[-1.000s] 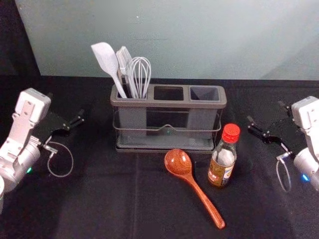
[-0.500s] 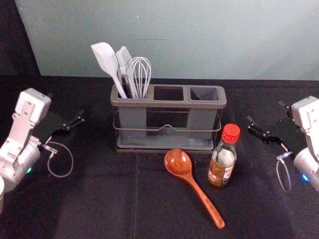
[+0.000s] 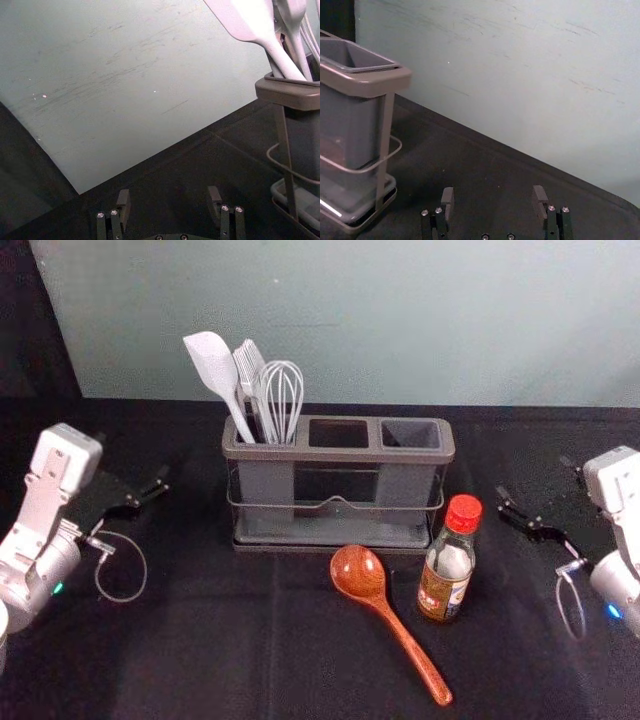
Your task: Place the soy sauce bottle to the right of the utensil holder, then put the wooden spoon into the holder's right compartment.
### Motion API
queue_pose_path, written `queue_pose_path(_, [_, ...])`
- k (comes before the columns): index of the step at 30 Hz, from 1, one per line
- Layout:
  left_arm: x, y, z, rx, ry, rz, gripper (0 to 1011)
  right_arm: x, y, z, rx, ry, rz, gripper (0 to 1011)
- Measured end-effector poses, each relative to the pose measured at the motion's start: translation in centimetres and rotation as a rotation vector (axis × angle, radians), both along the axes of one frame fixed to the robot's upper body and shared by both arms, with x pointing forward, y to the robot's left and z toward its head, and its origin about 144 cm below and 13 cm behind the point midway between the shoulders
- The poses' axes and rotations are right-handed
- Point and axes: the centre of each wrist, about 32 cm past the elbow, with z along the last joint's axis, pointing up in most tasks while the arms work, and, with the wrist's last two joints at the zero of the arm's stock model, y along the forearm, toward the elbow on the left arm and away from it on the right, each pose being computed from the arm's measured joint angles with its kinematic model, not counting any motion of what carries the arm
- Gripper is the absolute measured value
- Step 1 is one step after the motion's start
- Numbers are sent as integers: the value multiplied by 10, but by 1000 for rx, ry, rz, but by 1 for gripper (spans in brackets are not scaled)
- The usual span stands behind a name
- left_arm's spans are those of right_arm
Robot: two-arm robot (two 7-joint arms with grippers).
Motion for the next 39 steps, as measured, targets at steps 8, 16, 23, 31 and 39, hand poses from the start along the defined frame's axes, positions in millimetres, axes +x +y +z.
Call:
queue_pose_path(8, [0,0,0,0,0,0,1005,-27,-9,3,13,-7,33,1003])
queue_pose_path(16, [0,0,0,0,0,0,1005,-58,-22,6,34,-12,82,1003])
queue_pose_path(23, [0,0,0,0,0,0,1005,-83,-33,10,33,-14,124,1003])
queue_pose_path(31, [0,0,0,0,0,0,1005,-104,-41,11,23,-15,189,1003])
queue_pose_path(39, [0,0,0,0,0,0,1005,-108,-46,10,82,14,293,1003])
